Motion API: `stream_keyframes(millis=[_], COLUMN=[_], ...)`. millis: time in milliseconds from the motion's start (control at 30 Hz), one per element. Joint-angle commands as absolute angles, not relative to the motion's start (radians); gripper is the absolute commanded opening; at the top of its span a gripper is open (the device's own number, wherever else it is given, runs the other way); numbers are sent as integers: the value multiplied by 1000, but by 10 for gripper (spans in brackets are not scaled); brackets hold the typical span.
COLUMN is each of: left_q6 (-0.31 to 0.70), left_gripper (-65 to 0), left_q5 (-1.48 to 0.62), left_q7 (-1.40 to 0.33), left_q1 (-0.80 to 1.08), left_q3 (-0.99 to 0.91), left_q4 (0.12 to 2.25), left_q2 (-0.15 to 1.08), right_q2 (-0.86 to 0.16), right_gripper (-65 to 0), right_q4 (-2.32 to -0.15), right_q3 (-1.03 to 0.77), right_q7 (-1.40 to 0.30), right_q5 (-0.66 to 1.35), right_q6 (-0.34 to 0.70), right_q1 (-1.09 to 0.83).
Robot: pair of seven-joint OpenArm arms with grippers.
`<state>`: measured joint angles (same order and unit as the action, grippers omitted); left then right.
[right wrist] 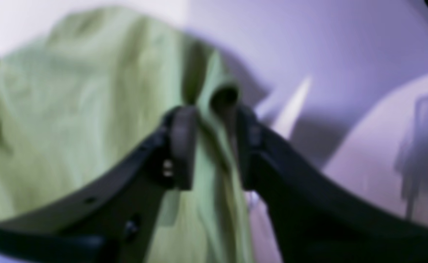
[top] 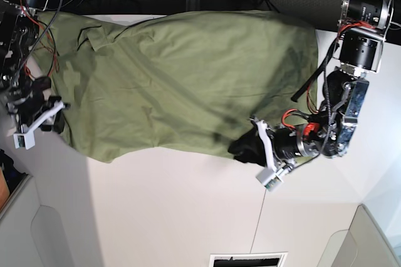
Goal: Layout the t-shirt on the table in an organized manner, then fold the t-shirt properly
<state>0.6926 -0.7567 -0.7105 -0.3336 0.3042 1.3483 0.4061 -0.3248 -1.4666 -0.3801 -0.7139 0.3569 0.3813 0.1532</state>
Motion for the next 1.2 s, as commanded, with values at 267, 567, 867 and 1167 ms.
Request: stream_keyframes(millis=[267, 567, 867, 1167], left_q6=[698, 698, 698, 665], left_gripper=[-466, -466, -466, -466], left_q5=[-718, -654, -502, -473], left_q7=[-688, -638, -594, -580], left_q1=[-248, -238, -353, -513], left_q3=[295, 295, 295, 295], left_q4=[1328, 1183, 920, 739], left_q2=[298, 227, 157, 147], right_q2=[-340, -293, -230, -200], right_gripper=[-401, -350, -650, -650], right_q4=[-1161, -963, -1102, -1518], right_q3=[-386, -340, -318, -301], right_q7=[-644, -673, -770, -927], right_q5=[373, 483, 581, 692], right_q6=[345, 532, 566, 582], right_q1=[390, 467, 465, 287])
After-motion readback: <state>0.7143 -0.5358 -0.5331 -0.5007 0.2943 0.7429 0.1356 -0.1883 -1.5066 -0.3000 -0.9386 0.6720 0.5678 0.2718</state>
